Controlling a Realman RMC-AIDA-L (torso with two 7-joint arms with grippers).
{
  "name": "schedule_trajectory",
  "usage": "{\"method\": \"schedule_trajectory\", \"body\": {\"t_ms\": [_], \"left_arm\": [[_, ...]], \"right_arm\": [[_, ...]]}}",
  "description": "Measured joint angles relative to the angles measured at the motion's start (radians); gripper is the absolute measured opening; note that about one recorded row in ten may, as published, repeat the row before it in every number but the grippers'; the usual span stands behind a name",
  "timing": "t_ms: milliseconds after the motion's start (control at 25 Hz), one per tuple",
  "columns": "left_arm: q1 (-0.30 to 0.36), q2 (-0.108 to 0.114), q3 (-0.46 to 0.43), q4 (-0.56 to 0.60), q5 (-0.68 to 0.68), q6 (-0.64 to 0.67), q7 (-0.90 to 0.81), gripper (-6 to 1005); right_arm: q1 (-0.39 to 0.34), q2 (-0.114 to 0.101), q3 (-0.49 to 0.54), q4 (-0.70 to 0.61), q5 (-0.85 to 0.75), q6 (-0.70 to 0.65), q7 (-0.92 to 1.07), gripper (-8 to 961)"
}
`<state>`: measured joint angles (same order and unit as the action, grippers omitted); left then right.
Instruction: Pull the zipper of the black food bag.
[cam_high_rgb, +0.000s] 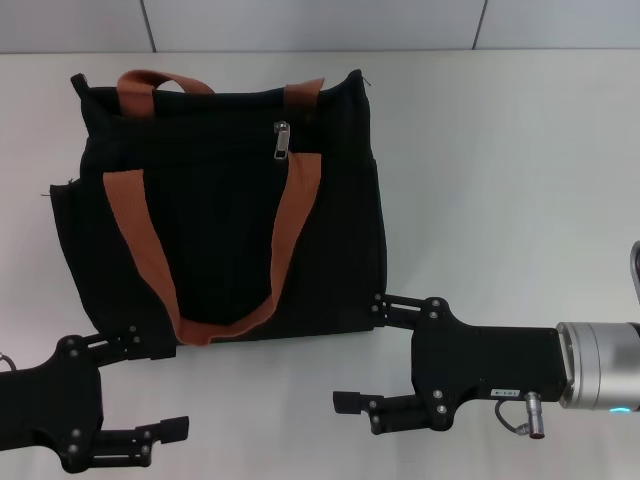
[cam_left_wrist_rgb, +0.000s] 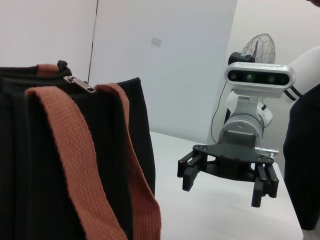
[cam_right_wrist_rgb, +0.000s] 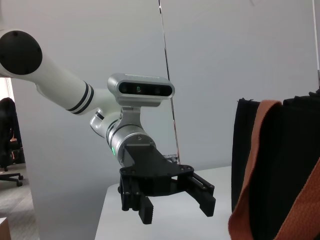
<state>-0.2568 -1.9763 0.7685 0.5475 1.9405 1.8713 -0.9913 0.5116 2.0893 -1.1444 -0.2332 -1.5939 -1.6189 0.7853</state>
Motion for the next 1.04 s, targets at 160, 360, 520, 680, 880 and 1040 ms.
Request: {"method": "schedule_trajectory", "body": {"t_ms": [160,360,520,680,880,1040], "left_arm": [[0.000,-0.003,0.000,0.000,0.000,0.000,0.002,832],[0.001,-0.003,0.000,0.000,0.000,0.000,0.003,832],[0.001,-0.003,-0.001,-0.001,0.000,-0.005,0.004,832],[0.001,-0.002,0.000,-0.002,0.000,-0.002,0.004,832],[0.002,-0.002,0.000,-0.002,0.000,-0.002,0.003,832],[0.002,-0.002,0.000,-0.002,0.000,-0.002,0.003,832]], "right_arm": [[-0.001,0.000,0.000,0.000,0.000,0.005,0.000,814],[-0.002,0.000,0.000,0.001,0.000,0.007,-0.001,814],[-0.001,0.000,0.000,0.002,0.000,0.008,-0.001,814],[0.001,0.000,-0.007,0.002,0.000,0.008,-0.001,814],[0.002,0.001,-0.008,0.002,0.000,0.009,-0.002,814],[0.002,0.001,-0.008,0.002,0.001,0.008,-0.002,814]]}}
